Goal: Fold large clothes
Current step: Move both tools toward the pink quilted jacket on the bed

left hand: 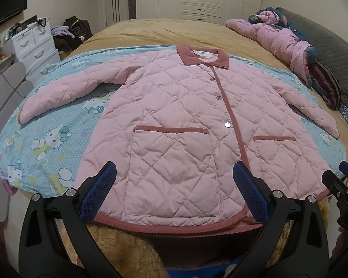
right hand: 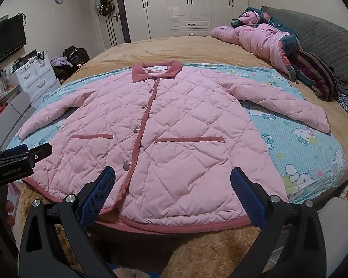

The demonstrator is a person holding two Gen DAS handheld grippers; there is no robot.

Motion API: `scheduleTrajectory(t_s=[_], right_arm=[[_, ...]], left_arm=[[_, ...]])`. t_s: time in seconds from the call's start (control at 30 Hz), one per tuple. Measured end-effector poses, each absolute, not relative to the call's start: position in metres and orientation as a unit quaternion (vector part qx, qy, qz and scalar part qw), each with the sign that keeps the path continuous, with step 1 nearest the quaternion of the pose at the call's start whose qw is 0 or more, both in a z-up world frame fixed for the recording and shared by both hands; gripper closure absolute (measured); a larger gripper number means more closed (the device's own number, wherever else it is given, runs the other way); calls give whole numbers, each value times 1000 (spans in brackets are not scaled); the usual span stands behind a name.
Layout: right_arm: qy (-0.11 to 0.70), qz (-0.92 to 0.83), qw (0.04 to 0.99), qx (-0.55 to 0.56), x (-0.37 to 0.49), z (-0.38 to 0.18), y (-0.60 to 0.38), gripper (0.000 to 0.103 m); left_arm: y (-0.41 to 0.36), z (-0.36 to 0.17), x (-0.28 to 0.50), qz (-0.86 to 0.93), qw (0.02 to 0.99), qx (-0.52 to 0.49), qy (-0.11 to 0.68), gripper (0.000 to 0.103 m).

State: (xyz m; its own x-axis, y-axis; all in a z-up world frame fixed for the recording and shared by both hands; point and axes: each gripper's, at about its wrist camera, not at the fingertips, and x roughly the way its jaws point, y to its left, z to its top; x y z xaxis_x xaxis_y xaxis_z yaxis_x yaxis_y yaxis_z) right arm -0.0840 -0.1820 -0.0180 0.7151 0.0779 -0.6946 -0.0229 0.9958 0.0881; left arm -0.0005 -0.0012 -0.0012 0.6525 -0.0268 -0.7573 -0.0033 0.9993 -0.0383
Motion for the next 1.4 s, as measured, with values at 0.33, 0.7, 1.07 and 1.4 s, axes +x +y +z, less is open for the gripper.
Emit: scheduleTrajectory(t_s=[0.33, 0.7, 1.07, 1.4], right_arm=[[376, 28, 926, 37, -85, -17, -181, 4], [377, 28, 925, 38, -84, -17, -181, 4], [372, 39, 926, 40, -76, -14, -181, 4], [365, 50, 929, 44, -56, -5, -179, 4]], left_arm=[[-1, -1, 0, -9, 908, -18, 418, 9], [-2, -1, 0, -10, 908, -18, 419, 9], [-4, -3, 2, -10, 906, -14, 423, 9], [-4, 2, 16, -16, 907, -12, 420, 9]])
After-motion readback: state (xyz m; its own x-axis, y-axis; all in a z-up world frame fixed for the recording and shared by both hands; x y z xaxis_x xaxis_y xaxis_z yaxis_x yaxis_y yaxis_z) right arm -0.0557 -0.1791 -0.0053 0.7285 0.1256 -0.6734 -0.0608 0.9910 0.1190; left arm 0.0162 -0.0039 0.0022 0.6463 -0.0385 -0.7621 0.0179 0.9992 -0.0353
